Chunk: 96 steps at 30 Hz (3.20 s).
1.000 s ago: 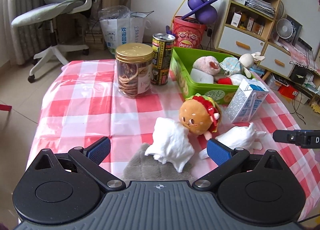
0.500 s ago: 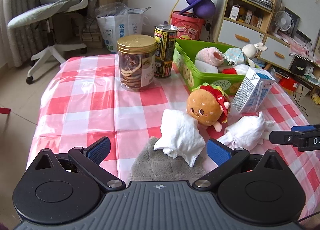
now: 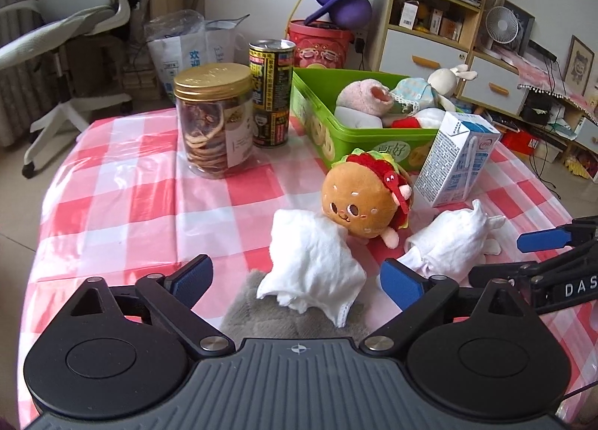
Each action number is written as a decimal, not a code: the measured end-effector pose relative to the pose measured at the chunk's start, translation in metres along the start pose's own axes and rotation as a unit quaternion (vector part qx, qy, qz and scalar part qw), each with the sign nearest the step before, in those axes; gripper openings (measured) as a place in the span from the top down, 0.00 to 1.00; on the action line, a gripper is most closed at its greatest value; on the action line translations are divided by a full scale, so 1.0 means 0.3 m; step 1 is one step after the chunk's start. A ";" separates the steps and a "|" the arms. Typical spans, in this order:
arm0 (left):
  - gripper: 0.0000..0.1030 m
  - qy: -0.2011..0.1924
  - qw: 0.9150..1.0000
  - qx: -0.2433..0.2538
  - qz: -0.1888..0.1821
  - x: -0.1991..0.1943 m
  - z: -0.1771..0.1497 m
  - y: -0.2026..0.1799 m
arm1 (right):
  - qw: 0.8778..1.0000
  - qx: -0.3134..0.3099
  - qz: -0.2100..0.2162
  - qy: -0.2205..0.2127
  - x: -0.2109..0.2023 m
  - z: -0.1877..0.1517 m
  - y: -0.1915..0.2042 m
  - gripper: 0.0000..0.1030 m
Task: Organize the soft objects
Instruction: 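Move both tools back toward the white gloves on the table, then grasp one white glove with the left tool while the right tool grasps the other glove, then lift both white gloves and carry them over the green tray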
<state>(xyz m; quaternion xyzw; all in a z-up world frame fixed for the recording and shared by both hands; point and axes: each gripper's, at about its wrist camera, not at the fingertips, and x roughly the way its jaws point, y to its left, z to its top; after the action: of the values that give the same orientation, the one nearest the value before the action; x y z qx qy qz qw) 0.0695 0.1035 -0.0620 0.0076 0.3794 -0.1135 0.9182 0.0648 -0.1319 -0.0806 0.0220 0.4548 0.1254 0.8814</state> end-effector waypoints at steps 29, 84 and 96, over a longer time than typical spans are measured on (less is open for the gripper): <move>0.87 0.045 0.997 -0.063 0.004 0.111 0.046 -0.022 | 0.996 0.077 0.046 0.024 0.091 0.043 -0.059 0.91; 0.98 -0.050 0.989 -0.126 -0.062 -0.205 0.187 -0.130 | 0.978 0.182 0.046 -0.089 -0.328 0.144 -0.309 1.00; 0.98 -0.062 0.988 -0.121 -0.067 -0.161 0.228 -0.135 | 0.969 0.209 0.065 -0.116 -0.290 0.299 -0.392 1.00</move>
<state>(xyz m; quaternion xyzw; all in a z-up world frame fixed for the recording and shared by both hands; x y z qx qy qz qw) 0.0753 0.0670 0.0232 -0.1362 0.3324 -0.1284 0.9244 0.1126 -0.2599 0.0232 0.2500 0.3631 0.0813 0.8939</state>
